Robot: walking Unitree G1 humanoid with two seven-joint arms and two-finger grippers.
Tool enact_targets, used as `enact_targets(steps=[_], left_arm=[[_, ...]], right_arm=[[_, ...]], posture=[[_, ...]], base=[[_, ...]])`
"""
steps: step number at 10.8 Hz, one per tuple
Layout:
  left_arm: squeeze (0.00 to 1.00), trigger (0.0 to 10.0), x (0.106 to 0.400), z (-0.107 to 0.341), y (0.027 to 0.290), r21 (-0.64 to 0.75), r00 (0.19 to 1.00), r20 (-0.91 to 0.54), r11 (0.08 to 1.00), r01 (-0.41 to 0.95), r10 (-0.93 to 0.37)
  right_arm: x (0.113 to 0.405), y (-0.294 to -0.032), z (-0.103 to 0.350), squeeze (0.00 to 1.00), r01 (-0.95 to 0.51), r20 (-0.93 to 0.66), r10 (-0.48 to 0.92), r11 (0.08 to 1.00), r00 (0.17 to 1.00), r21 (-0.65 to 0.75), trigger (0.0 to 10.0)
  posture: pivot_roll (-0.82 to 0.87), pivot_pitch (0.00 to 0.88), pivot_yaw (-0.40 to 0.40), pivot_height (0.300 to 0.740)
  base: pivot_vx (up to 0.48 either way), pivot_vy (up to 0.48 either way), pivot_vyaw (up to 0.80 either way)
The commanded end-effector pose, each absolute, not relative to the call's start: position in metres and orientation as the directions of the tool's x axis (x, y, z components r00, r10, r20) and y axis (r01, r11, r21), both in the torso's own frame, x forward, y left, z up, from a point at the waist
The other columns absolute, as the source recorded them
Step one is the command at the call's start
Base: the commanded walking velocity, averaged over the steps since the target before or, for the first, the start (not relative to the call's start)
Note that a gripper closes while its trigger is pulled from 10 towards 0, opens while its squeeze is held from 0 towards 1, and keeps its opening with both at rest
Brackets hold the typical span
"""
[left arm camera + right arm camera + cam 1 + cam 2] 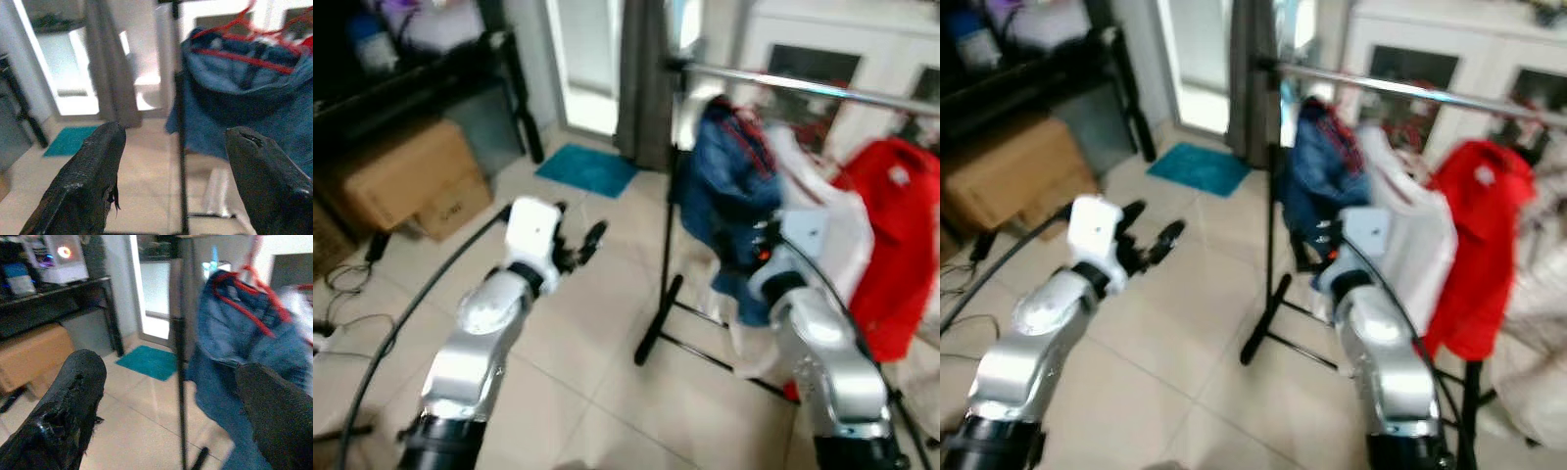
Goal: Hang hanger
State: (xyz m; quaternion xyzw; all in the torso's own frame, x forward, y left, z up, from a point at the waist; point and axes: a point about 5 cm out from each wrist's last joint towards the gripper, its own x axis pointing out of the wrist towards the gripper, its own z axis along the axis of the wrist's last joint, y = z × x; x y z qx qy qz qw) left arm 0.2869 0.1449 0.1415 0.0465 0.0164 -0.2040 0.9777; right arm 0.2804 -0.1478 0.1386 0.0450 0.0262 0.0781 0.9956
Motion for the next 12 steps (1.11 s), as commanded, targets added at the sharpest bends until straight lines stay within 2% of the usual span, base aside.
enact_targets(steps=[1,3,5,9,12], left_arm=[[0.0,10.0,0.289,0.144,0.144,0.092,0.913,-0.048,0.908,0.408,-0.406],[0.0,10.0,0.294,0.148,0.145,0.109,0.908,-0.051,0.902,0.419,-0.416],[0.0,10.0,0.289,0.144,0.146,0.087,0.909,-0.057,0.905,0.417,-0.413],[0.0,10.0,0.291,0.147,0.146,0.076,0.903,-0.051,0.9,0.429,-0.426],[0.0,10.0,0.294,0.147,0.134,0.115,0.866,-0.064,0.858,0.5,-0.496]], right_arm=[[0.282,-0.154,0.139,0.0,-0.117,-0.041,0.121,0.989,0.992,0.09,10.0],[0.288,-0.152,0.142,0.0,-0.108,-0.031,0.111,0.99,0.993,0.095,10.0],[0.289,-0.153,0.141,0.0,-0.1,-0.039,0.105,0.99,0.994,0.099,10.0],[0.29,-0.16,0.151,0.0,-0.087,0.009,0.086,0.995,0.996,0.043,10.0],[0.295,-0.173,0.157,0.0,-0.042,0.021,0.042,0.999,0.999,0.03,10.0]], posture=[[-0.03,0.0,0.075,0.74],[-0.02,0.0,0.067,0.74],[-0.02,0.0,0.073,0.74],[-0.03,0.0,0.073,0.74],[-0.03,0.0,0.061,0.74]], base=[[0.266,0.0,0.0],[0.266,0.0,0.0],[0.291,0.0,-0.65],[0.301,0.0,0.0],[0.306,0.0,0.0]])
